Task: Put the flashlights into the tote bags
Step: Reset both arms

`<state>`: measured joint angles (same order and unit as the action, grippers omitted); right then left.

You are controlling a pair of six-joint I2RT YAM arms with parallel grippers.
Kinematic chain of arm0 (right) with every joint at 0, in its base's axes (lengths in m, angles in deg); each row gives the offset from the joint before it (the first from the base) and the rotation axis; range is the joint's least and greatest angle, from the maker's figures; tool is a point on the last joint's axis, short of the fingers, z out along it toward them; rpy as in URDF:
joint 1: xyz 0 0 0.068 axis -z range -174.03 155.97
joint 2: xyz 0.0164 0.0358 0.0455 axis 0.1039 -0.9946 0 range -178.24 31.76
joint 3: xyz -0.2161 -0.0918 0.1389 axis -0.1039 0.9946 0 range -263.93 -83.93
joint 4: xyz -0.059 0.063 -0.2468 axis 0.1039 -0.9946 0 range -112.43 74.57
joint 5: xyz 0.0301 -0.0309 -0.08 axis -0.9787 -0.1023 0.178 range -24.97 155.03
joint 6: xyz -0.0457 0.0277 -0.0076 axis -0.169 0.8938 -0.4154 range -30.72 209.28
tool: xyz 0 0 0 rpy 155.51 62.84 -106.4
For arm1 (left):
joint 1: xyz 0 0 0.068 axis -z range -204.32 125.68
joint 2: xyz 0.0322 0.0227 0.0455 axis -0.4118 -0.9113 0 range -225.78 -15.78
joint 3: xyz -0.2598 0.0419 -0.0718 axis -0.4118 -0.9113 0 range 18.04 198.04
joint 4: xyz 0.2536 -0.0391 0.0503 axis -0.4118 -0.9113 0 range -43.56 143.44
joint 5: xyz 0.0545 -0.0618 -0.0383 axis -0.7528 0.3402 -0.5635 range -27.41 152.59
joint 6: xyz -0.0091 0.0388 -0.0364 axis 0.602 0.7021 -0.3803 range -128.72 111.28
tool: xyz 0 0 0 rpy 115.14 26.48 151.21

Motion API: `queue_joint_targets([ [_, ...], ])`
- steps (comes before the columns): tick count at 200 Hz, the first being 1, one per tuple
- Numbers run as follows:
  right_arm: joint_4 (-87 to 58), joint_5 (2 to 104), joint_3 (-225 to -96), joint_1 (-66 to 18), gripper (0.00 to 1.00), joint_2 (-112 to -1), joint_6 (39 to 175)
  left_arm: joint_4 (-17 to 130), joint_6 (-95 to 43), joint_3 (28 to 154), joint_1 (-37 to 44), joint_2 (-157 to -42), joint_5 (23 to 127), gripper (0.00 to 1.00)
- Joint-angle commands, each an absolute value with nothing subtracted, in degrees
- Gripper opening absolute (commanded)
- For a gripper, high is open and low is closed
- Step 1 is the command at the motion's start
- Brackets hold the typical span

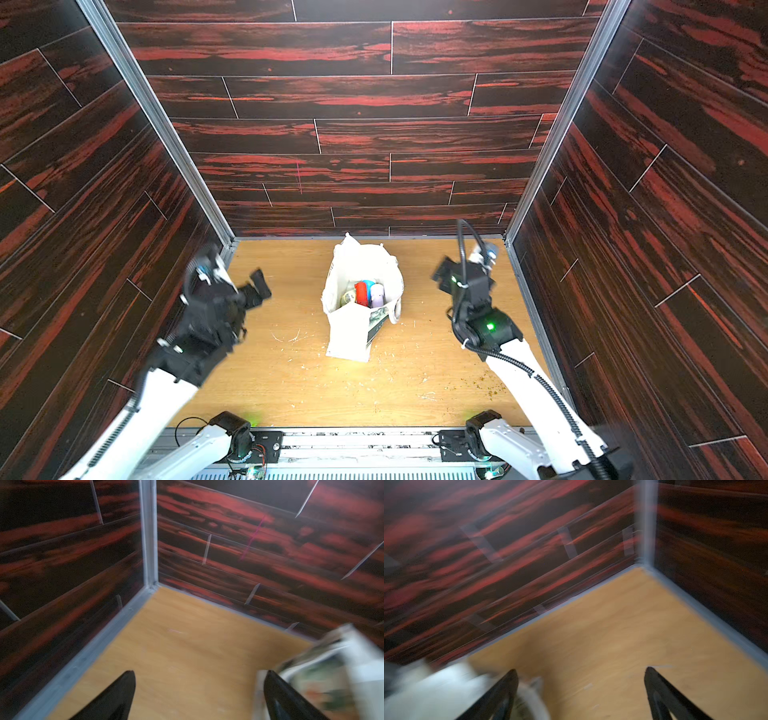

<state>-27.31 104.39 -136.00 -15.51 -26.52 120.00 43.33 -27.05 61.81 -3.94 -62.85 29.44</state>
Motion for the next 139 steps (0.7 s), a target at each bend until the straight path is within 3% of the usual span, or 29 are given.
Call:
queue_joint_targets([
  [1, -9.33, 108.98, -122.65, -11.9, 0.99, -25.87, 108.04, 60.65, -14.98, 50.52, -6.84, -61.04, 27.49, 0.99],
  [13, -0.28, 105.85, -115.02, -9.52, 0.98, -25.14, 102.24, 63.26, -15.09, 47.14, -9.67, -61.53, 28.82, 0.99],
  [31, 1.94, 101.92, -111.04, -4.93, 0.99, -26.15, 102.35, 68.31, -14.37, 43.07, -13.19, -64.94, 29.68, 0.99],
  [58, 8.77, 100.21, -108.72, -1.51, 0.98, -34.34, 97.71, 76.54, -14.36, 40.01, -16.08, -74.35, 30.72, 0.99],
  [84, 23.25, 92.36, -104.57, 2.11, 0.98, -41.08, 94.29, 84.3, -12.61, 39.8, -18.11, -83.46, 32.49, 0.99],
  [139, 47.25, 75.69, -99.45, 9.81, 0.99, -51.16, 94.84, 104.98, -15.63, 36.84, -27.57, -97.71, 51.79, 0.99],
])
